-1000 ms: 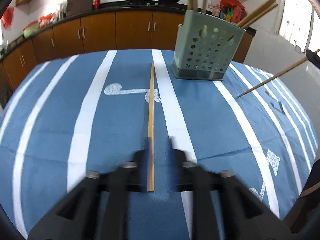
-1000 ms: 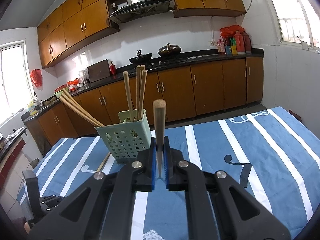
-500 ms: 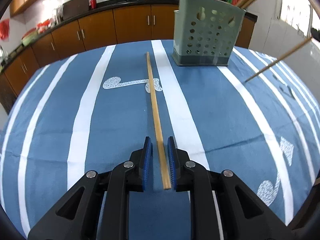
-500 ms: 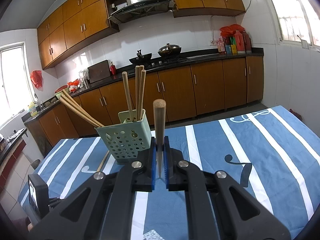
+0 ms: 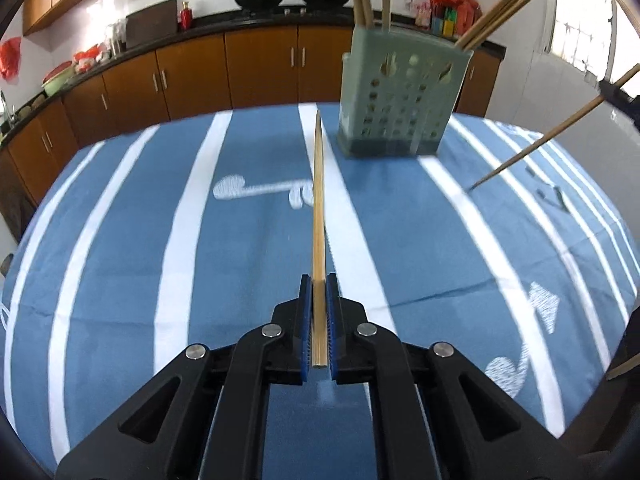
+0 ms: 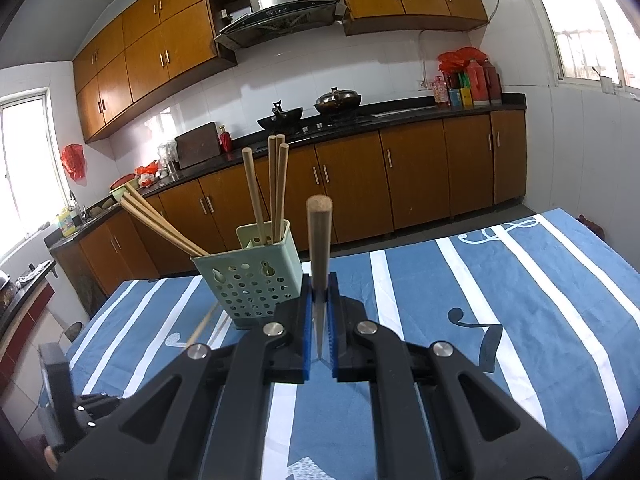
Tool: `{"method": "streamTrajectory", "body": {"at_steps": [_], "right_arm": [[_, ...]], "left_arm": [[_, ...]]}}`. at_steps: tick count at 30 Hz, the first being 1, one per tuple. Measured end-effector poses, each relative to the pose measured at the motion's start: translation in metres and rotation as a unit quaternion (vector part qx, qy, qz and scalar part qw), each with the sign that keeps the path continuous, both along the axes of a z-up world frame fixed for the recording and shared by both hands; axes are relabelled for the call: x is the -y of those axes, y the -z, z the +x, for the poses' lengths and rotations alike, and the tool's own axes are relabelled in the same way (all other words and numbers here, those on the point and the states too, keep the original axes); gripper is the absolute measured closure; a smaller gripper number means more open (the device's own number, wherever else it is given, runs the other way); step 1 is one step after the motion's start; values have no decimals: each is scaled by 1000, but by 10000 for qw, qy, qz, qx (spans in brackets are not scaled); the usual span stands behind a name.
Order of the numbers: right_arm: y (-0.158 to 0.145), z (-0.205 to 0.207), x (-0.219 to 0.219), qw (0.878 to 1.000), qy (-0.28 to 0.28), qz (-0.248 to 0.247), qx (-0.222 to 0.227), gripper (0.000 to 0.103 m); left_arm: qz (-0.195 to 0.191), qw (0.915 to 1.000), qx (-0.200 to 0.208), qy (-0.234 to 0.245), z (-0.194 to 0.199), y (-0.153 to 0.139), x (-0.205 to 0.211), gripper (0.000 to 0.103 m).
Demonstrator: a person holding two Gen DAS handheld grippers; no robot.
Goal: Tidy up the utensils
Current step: 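Raise both held chopsticks upright and carry them over the green holder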
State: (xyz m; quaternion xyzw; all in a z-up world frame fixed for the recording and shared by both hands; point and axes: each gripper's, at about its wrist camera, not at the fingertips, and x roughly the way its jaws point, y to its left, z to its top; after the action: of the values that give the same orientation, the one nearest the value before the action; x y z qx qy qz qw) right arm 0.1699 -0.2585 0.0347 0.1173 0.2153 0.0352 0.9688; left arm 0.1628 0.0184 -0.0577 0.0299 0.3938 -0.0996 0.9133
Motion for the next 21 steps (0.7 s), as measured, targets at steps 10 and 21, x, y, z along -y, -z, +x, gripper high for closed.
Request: {"method": "streamTrajectory", "body": {"at_steps": [10,21], "right_arm": [[1,-1,-1,10000,-19,-3,-2,95],[2,-1,-1,10000,-4,19,2,95]], "left_arm": [[21,9999,78,102,2,-11,2,96],[-146,9987,482,-99,-7,-39,-9,96]]}}
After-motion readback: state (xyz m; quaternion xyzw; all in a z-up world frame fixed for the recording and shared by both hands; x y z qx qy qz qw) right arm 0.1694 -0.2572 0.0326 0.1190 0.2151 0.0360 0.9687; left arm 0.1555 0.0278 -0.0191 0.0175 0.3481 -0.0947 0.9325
